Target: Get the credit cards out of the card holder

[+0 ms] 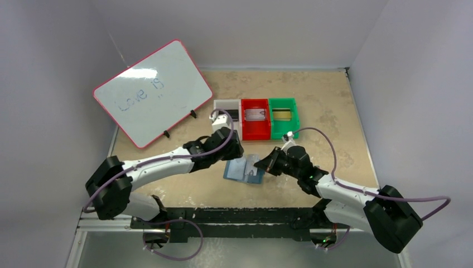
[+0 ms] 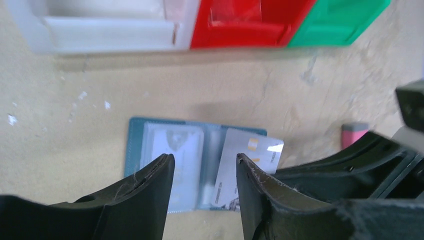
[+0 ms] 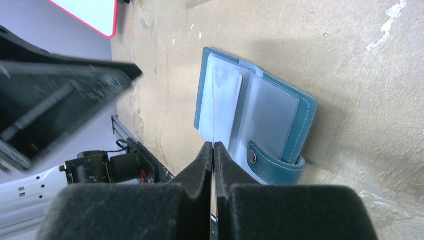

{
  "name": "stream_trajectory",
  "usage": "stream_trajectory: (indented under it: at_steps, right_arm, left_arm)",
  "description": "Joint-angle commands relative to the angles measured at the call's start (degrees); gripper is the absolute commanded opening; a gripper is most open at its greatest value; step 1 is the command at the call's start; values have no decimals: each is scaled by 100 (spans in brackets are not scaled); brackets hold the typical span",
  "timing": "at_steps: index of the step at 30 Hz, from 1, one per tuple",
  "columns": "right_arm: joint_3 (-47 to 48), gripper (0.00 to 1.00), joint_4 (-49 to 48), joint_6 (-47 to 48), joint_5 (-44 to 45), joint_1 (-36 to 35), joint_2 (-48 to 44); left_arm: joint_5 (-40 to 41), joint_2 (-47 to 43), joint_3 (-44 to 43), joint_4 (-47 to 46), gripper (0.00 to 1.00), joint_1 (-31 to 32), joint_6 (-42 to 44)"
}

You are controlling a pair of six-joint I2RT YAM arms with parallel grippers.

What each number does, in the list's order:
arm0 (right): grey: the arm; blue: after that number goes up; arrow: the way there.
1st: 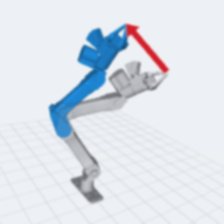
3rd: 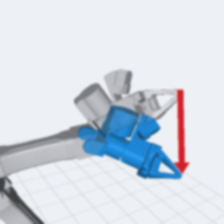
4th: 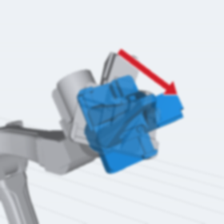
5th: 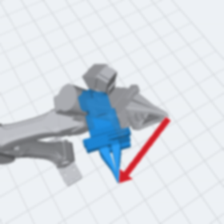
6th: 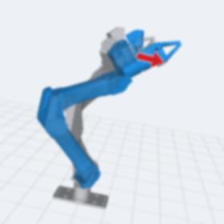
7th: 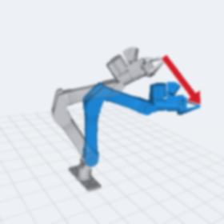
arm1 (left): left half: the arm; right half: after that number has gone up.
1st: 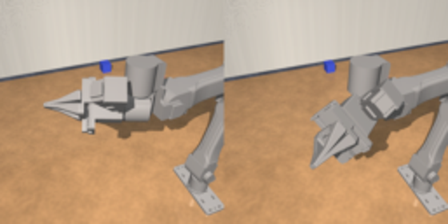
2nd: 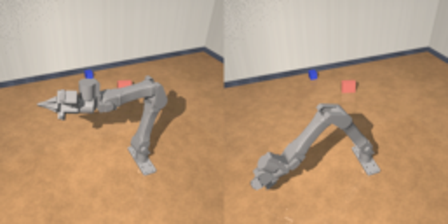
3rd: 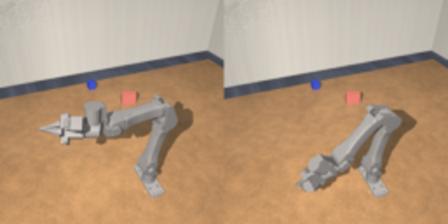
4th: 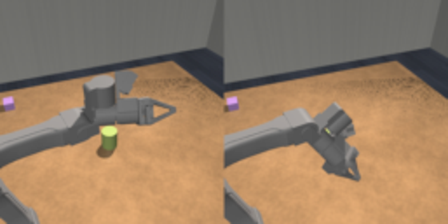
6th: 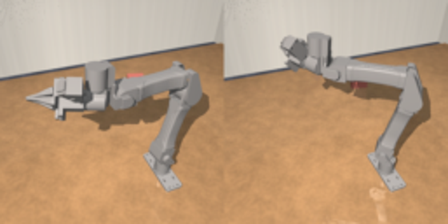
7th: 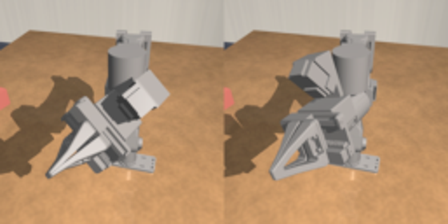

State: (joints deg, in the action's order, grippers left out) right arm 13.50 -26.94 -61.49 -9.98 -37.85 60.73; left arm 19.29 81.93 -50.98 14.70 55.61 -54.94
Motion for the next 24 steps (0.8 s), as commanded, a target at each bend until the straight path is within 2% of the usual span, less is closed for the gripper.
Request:
stream_trajectory:
  at_steps: [1,7,14,24]
  right_arm:
    - [368,0,45,476,27,13,-102]
    - [414,0,-231,844,-98,10,-277]
    - [391,0,-301,948,-114,14,-645]
    - [487,0,-409,885,-262,11,-459]
  left_arm:
    - [-628,-664,469,-646,49,-724,-56]
    - [-671,-1296,847,-770,54,-904,47]
    - [-1631,-1182,1475,-2238,57,-904,-195]
    - [-2209,-967,1895,-3296,55,-903,-646]
